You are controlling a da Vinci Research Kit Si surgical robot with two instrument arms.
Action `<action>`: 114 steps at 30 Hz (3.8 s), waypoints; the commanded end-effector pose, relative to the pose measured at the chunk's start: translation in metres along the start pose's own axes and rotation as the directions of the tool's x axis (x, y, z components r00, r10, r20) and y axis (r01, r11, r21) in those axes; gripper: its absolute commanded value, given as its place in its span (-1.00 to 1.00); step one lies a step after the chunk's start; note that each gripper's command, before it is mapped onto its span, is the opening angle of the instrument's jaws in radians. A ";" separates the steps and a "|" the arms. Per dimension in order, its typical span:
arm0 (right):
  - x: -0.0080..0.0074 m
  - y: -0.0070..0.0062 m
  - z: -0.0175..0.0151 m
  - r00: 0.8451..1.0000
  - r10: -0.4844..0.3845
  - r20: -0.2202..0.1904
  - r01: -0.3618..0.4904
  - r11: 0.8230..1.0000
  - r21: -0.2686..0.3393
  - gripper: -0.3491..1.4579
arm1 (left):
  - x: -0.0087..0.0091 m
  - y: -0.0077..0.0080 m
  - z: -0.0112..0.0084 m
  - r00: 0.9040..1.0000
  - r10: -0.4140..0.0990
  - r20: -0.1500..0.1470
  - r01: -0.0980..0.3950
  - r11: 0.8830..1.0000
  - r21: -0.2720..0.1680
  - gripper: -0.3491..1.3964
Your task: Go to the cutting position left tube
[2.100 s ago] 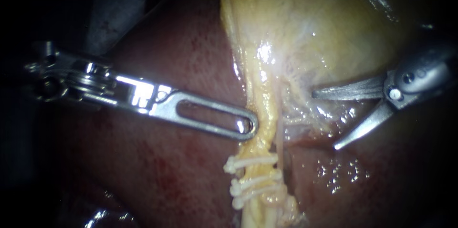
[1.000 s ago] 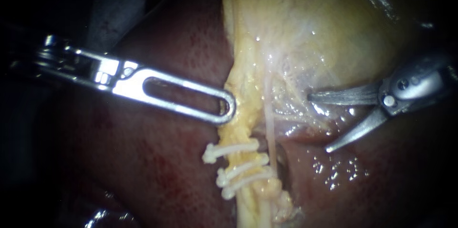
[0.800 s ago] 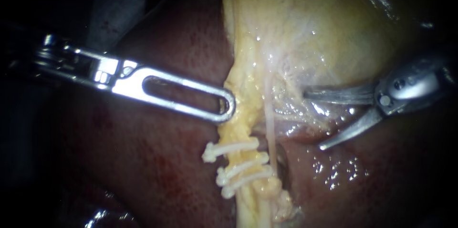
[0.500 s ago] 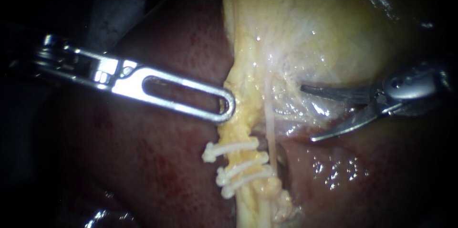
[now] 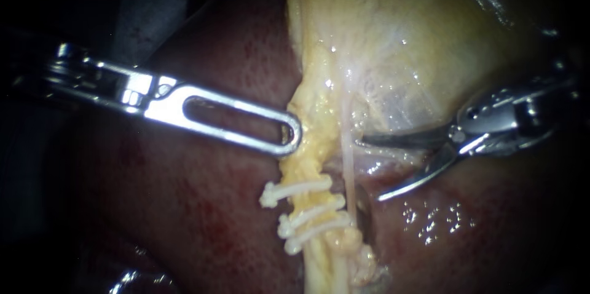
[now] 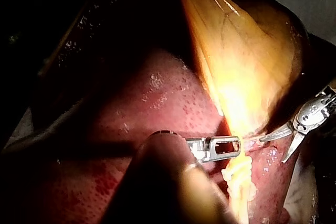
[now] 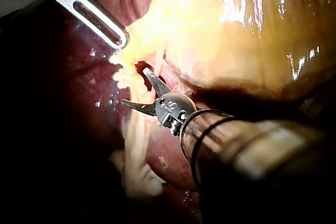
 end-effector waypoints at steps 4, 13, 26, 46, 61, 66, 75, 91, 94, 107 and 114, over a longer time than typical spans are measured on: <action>-0.0005 0.0003 0.0009 1.000 0.006 0.012 -0.006 1.000 0.012 0.45 | 0.0000 0.0000 0.0000 1.000 0.000 0.000 0.000 1.000 0.000 -1.00; -0.0001 0.0004 0.0022 1.000 -0.001 0.018 0.000 1.000 0.022 0.28 | 0.0000 0.0000 0.0001 1.000 0.000 0.001 0.000 1.000 -0.001 -1.00; 0.0003 0.0005 0.0027 0.999 0.013 0.045 -0.015 0.999 0.042 -0.05 | 0.0000 0.0000 0.0003 1.000 0.000 0.002 0.000 1.000 -0.001 -1.00; -0.0002 0.0003 0.0053 0.998 -0.005 0.064 0.000 0.997 0.076 -0.35 | 0.0001 0.0001 0.0005 1.000 0.000 0.003 0.000 1.000 -0.002 -1.00; -0.0007 0.0007 0.0066 0.998 -0.012 0.065 0.007 0.997 0.072 -0.11 | 0.0001 0.0000 0.0006 1.000 0.000 0.004 0.000 1.000 -0.003 -1.00; -0.0006 0.0009 0.0067 0.998 -0.011 0.065 0.007 0.997 0.071 0.00 | 0.0001 -0.0001 0.0006 1.000 0.000 0.004 0.000 1.000 -0.002 -1.00; 0.0003 0.0012 0.0077 0.998 -0.006 0.063 0.002 0.998 0.063 0.13 | 0.0001 -0.0001 0.0007 1.000 -0.001 0.005 0.001 1.000 -0.003 -1.00; 0.0006 0.0014 0.0080 0.999 -0.006 0.046 0.003 0.998 0.066 0.13 | 0.0000 -0.0002 0.0007 1.000 -0.001 0.005 0.001 1.000 -0.003 -1.00; 0.0001 0.0016 0.0075 0.999 -0.008 0.045 0.006 0.998 0.062 0.13 | 0.0001 -0.0002 0.0007 1.000 -0.001 0.005 0.001 1.000 -0.003 -1.00; -0.0003 0.0022 0.0054 0.999 -0.009 0.036 0.008 0.999 0.051 0.21 | 0.0002 -0.0002 0.0004 1.000 -0.001 0.000 0.001 1.000 -0.001 -1.00; 0.0000 0.0022 0.0062 0.999 -0.009 0.036 0.008 0.999 0.045 0.19 | 0.0001 -0.0002 0.0005 1.000 -0.001 0.001 0.001 1.000 -0.001 -1.00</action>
